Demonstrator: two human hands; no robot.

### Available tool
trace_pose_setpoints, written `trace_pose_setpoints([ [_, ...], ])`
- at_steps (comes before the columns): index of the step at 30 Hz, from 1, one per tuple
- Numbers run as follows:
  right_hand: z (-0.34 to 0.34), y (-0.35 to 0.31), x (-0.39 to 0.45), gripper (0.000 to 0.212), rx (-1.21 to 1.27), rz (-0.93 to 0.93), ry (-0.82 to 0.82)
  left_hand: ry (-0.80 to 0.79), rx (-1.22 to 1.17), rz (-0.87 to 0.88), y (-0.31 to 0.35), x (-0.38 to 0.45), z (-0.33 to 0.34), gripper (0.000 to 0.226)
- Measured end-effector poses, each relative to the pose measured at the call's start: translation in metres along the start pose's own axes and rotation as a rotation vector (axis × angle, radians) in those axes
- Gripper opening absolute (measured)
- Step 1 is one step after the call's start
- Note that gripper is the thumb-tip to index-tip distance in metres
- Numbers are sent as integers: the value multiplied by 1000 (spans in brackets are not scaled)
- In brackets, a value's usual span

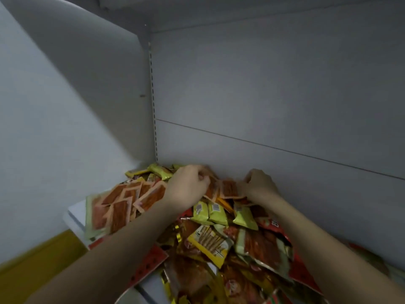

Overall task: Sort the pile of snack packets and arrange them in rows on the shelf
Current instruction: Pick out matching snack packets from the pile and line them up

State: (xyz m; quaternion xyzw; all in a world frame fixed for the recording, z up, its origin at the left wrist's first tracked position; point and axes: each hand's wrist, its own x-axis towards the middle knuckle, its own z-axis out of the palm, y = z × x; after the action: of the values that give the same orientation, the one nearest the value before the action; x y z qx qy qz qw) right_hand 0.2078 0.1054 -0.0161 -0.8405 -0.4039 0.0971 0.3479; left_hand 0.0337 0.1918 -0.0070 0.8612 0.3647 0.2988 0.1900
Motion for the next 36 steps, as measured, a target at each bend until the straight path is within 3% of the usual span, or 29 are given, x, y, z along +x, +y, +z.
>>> trace_pose_setpoints([
  [5, 21, 2, 15, 21, -71, 91, 32, -69, -78, 62, -28, 38, 17, 21],
  [9, 15, 0, 14, 15, 153, 124, 88, -4, -160, 104, -40, 37, 30, 18],
  [13, -4, -19, -3, 6, 393, 109, 107, -53, -468, -83, -29, 34, 16, 25],
  [17, -3, -50, -24, 14, 632, 62, 26, -292, -1092, -375, -11, 22, -5, 37],
  [19, 10, -61, -34, 14, 638, 30, -49, -289, -1153, -398, -12, 12, -9, 30],
  [23, 33, -78, -50, 5, 540, -20, -180, -210, -1069, -434, -36, 5, -22, 13],
  [29, 38, -82, -21, 25, -47, -49, 47, -202, -942, -475, -81, 31, -42, 16],
  [33, 59, -96, -24, 28, -195, -127, -73, -210, -904, -475, -99, 35, -37, 15],
  [36, 76, -95, -18, 20, -278, -103, -96, -232, -903, -461, -107, 39, -38, 16],
])
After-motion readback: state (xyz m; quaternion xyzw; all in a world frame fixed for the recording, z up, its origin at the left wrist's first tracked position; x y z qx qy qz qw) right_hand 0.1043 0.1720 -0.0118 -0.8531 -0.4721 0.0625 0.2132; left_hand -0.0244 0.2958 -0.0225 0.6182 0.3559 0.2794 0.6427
